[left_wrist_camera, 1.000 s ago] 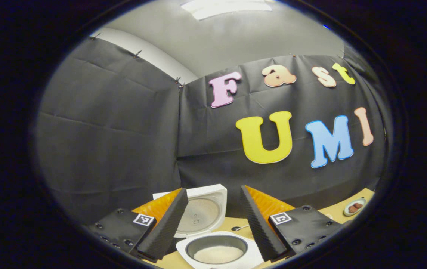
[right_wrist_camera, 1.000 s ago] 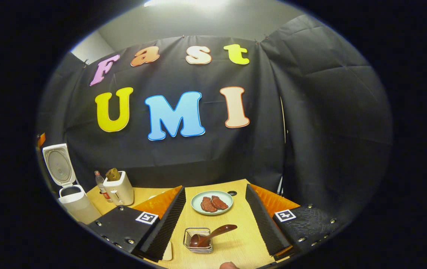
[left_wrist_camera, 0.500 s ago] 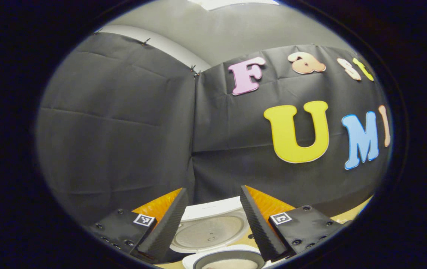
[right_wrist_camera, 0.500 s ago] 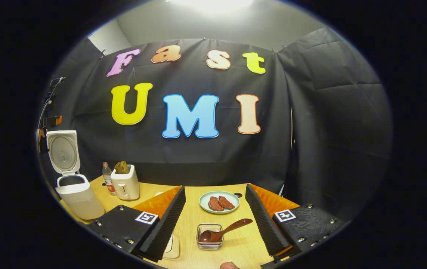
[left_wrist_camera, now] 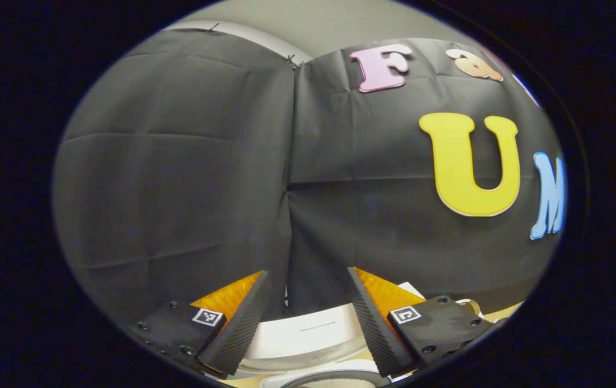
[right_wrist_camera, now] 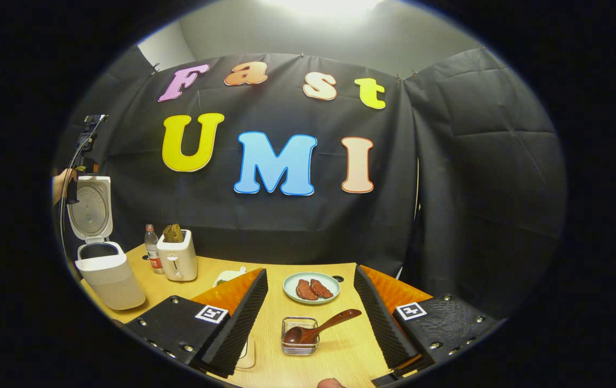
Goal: Close the left gripper, press the button to open the rice cooker; take a wooden spoon from the chopstick holder with the right hand, scoop a spoonful of rice and pour it into the rice cooker, then put the wooden spoon back into the chopstick holder.
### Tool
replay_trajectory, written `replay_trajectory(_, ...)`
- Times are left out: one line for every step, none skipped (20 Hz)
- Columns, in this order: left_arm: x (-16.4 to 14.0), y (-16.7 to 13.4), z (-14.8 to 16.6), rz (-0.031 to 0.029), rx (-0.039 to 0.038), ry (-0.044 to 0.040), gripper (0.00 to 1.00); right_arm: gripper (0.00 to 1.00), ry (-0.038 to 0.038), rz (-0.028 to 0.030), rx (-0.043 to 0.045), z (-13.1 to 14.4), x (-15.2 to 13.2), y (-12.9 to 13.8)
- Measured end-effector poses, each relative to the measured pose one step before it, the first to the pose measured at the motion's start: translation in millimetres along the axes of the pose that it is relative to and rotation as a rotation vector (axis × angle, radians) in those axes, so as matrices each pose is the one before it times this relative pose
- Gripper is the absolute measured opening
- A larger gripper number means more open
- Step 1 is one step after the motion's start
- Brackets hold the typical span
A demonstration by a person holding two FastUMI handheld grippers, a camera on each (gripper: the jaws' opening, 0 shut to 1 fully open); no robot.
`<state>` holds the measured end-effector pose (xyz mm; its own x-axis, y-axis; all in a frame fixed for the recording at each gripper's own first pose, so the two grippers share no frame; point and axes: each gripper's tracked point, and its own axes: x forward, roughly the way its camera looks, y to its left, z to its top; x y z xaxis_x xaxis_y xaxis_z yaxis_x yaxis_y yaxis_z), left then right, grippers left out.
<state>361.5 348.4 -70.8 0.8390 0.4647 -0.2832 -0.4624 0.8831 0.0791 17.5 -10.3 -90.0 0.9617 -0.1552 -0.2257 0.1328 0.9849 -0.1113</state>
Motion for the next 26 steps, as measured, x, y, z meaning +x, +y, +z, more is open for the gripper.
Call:
replay_trajectory(-1.51,0.10,-2.25,-0.00132,0.00379,0.00800,0.97,0.98,-0.00932,0.00143,-0.00607,2.73,0.15,0.61)
replay_trajectory(5.05,0.54,1.23,0.00094,0.00442,0.00233,0.98,0.98,-0.00762,0.00243,-0.00430,2.75,-0.87,-0.04)
replay_trajectory(-5.21,0.00,1.08,0.00360,-0.00061,0.01453,0.97,0.98,-0.00487,0.00401,-0.00222,0.63,0.76,0.28)
replay_trajectory(0.92,0.32,0.61,-0.00016,-0.00683,0.00658,0.98,0.97,-0.00418,0.00412,0.00305,1.53,1.26,-0.65)
replay_trajectory(-2.74,0.08,-0.74,-0.00046,-0.01774,0.01108,0.98,0.97,-0.00135,0.00828,0.00606,2.71,0.09,-0.52)
replay_trajectory(-1.52,0.55,-2.65,-0.00397,-0.00234,0.00873,0.98,0.97,-0.00125,0.00822,0.00560,0.91,1.47,-0.01)
replay_trajectory(-2.28,-0.80,-0.27,-0.00271,0.00101,0.00405,0.98,0.97,-0.00117,0.00925,0.00347,-0.97,1.83,-0.32)
replay_trajectory(-1.52,0.18,0.34,-0.00345,0.00635,-0.00368,0.99,0.97,-0.00071,0.00843,0.00094,-0.20,0.99,-0.95)
replay_trajectory(-2.70,-0.62,0.37,-0.00427,0.00277,-0.00666,0.98,0.97,-0.00061,0.00364,-0.00181,-1.82,1.83,-2.03)
replay_trajectory(-3.67,-3.29,1.67,-0.00343,0.00714,-0.00929,0.99,0.97,0.00226,0.00475,-0.00270,-1.43,1.85,-3.55)
replay_trajectory(-4.76,-3.45,0.28,-0.00208,0.00620,-0.00429,0.98,0.97,0.00655,0.00897,0.00106,-2.42,2.92,-1.21)
replay_trajectory(-6.59,-2.61,-2.40,-0.00063,0.00009,0.00156,0.98,0.97,0.00630,0.01297,0.00475,-1.39,1.93,-0.92)
replay_trajectory(-4.11,-2.82,-0.04,-0.00112,-0.00425,0.00438,0.98,0.97,0.00174,0.00950,0.00462,0.36,2.83,-1.31)
replay_trajectory(-5.16,-4.02,-3.50,-0.00303,-0.00237,0.00691,0.98,0.97,-0.00128,0.00567,0.00369,0.87,2.04,-2.48)
replay_trajectory(-4.85,-2.94,-0.91,-0.00459,-0.00151,0.00497,0.99,0.97,0.00045,0.00402,0.00202,-0.30,2.29,-2.07)
replay_trajectory(-7.56,-2.52,-4.34,-0.00527,-0.00277,0.00694,0.98,0.97,0.00363,0.00609,0.00092,-0.62,1.09,-0.07)
replay_trajectory(-4.85,-1.35,-4.81,-0.00657,-0.00388,0.00685,0.98,0.97,0.00473,0.00843,0.00109,-1.14,0.41,1.22)
replay_trajectory(-4.92,-3.39,-6.59,-0.00718,-0.00316,0.00973,0.98,0.97,0.00203,0.01035,0.00022,-0.10,0.03,-0.15)
replay_trajectory(-4.51,-2.95,-8.93,-0.01304,-0.00390,0.01942,0.97,0.97,-0.00240,0.00966,-0.00222,0.98,0.59,-0.12)
replay_trajectory(-5.31,-4.72,-11.99,-0.01098,-0.00620,0.02898,0.98,0.97,-0.00425,0.00814,-0.00589,0.82,0.10,-0.96)
replay_trajectory(-3.59,-3.28,-16.23,-0.01047,-0.00271,0.04433,0.98,0.97,-0.00182,0.00443,-0.00787,-0.01,3.62,-3.88)
replay_trajectory(-2.84,-5.19,-20.32,-0.00672,-0.00365,0.03703,0.98,0.97,-0.00118,0.00368,-0.00665,-1.16,0.91,-1.43)
replay_trajectory(-3.47,-5.66,-16.55,-0.01832,-0.00689,0.02482,0.98,0.97,0.00424,0.00383,-0.00297,-1.80,0.74,-1.21)
replay_trajectory(-5.14,-4.43,-10.22,-0.01023,-0.00028,0.00479,0.99,0.97,0.00584,0.00457,0.00063,-2.42,0.23,-1.04)
replay_trajectory(-3.63,-2.96,-10.43,-0.00130,0.01691,0.00347,1.00,0.97,0.00445,0.00483,0.00194,-1.88,0.71,-0.80)
replay_trajectory(-0.13,-1.34,-12.57,0.00375,0.02247,0.00387,1.00,0.97,0.00434,0.00473,0.00001,-1.00,0.66,-0.43)
